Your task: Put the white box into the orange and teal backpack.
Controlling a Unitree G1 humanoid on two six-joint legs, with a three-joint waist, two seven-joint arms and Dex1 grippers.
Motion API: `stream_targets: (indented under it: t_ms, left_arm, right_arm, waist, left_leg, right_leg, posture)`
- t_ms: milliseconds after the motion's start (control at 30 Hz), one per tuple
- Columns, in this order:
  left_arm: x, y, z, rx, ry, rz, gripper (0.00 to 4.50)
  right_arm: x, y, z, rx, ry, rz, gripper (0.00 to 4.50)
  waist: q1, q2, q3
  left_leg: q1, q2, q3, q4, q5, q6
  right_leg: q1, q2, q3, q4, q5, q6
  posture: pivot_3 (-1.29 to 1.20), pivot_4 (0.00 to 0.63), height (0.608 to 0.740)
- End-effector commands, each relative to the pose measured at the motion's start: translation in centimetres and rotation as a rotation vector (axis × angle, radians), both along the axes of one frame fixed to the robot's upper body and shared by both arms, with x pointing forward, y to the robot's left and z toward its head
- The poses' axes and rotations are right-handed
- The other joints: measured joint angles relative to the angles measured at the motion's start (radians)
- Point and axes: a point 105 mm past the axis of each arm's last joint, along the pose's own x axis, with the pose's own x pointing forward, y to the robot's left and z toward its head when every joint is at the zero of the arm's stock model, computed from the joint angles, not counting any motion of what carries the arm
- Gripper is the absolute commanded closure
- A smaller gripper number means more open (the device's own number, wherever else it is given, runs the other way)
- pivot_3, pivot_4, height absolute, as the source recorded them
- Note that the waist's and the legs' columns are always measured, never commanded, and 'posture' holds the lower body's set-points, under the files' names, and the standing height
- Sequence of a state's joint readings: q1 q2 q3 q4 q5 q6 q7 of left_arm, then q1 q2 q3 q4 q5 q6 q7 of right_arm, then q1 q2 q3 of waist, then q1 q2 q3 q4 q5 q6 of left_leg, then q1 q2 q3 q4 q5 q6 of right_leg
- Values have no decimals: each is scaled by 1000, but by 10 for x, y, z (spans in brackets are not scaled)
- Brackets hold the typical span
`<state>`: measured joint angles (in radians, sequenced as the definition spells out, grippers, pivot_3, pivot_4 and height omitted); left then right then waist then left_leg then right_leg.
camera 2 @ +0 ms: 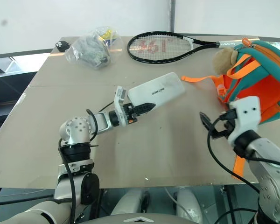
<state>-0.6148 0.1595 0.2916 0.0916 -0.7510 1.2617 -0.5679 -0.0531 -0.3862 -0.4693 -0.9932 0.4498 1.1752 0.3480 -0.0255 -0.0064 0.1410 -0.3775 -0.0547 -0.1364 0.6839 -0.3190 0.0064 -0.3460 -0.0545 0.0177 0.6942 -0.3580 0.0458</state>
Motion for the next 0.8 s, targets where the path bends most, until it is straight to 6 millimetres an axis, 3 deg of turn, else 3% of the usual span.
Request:
stream_targets:
  t_ms: [33,367,600,700,800]
  left_arm:
    - [3,-11,21,-29,-132,-52,3354]
    - [8,-21,29,11,-295,-59,3354]
    - [8,-8,25,71,-328,-5,3354]
    - [9,-7,27,77,-343,13,3354]
    - [9,-6,27,88,-355,23,3354]
  right_arm:
    - [-4,-15,15,3,-66,-142,0]
    - [55,-45,24,58,-75,-409,0]
    - [107,-46,33,72,-172,-466,0]
    - [124,-48,40,32,-271,-500,866]
    - [132,-43,41,-20,-317,-473,2210]
  waist:
    - [1,0,0]
    - [3,0,0]
    - [-17,0,0]
    - [-18,0,0]
    - [-19,0,0]
  left_leg:
    - [0,0,0,0,0,0]
    - [0,0,1,0,0,0]
    - [0,-1,1,0,0,0]
    - [-1,0,1,0,0,0]
    - [-1,0,1,0,0,0]
  right_leg:
    - [0,0,0,0,0,0]
    - [-1,0,0,1,0,0]
    - [-1,0,0,1,0,0]
    - [-1,0,0,1,0,0]
    - [-1,0,0,2,0,0]
  posture:
    - [0,150,740]
    - [0,150,740]
    - [0,150,740]
    - [0,150,740]
    - [0,150,740]
